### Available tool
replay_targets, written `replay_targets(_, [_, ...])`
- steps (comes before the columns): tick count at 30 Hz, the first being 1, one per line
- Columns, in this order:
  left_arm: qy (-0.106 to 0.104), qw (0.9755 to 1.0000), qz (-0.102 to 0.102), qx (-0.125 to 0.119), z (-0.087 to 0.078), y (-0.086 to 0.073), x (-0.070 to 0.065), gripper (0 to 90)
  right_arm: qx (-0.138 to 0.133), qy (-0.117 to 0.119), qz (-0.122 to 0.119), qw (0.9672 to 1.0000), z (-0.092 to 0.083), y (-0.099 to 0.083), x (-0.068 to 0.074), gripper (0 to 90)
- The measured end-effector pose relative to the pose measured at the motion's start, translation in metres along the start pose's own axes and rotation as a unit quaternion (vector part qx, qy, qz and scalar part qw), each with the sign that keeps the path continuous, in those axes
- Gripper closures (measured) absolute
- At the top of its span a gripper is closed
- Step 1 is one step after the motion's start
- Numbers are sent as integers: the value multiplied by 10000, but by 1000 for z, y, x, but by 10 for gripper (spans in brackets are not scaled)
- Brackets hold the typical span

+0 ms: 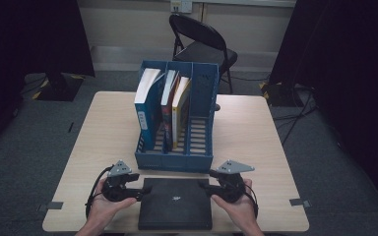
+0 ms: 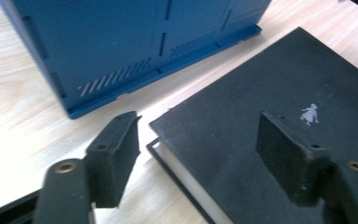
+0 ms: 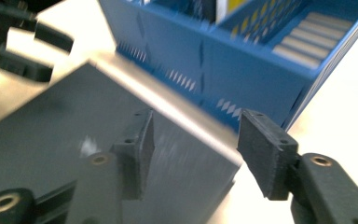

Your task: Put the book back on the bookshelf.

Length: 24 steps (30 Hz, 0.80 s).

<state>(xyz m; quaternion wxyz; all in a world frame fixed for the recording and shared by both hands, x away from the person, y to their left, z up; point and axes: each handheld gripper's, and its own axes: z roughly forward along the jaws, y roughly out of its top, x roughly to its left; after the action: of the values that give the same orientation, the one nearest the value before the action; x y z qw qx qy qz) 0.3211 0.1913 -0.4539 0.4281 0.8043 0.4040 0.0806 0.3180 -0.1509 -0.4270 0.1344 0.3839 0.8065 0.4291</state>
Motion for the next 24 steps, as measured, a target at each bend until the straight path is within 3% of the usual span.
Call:
replay_targets(3, [-97,10000,6,-12,2,1,0,333,136,47,18,9999,-2,-15,1,388])
replay_targets(5, [-173,9998,1,-23,4,2,-1,334,84,148,147,9997,-6,-24,0,374])
replay_targets(7, [-116,9999,-5,18,7,3,-1,335,147,185,158,9996,-9,-30,1,354])
replay_targets(11, [-198,9998,59,61,14,4,0,370,198,335,251,9989,-11,-41,5,328])
replay_targets(17, [-225,9995,196,-60,20,5,0,404,414,507,92,9978,-5,-48,17,311])
replay_targets(24, [-217,9991,370,25,27,9,1,371,576,495,98,9971,-5,-57,23,232])
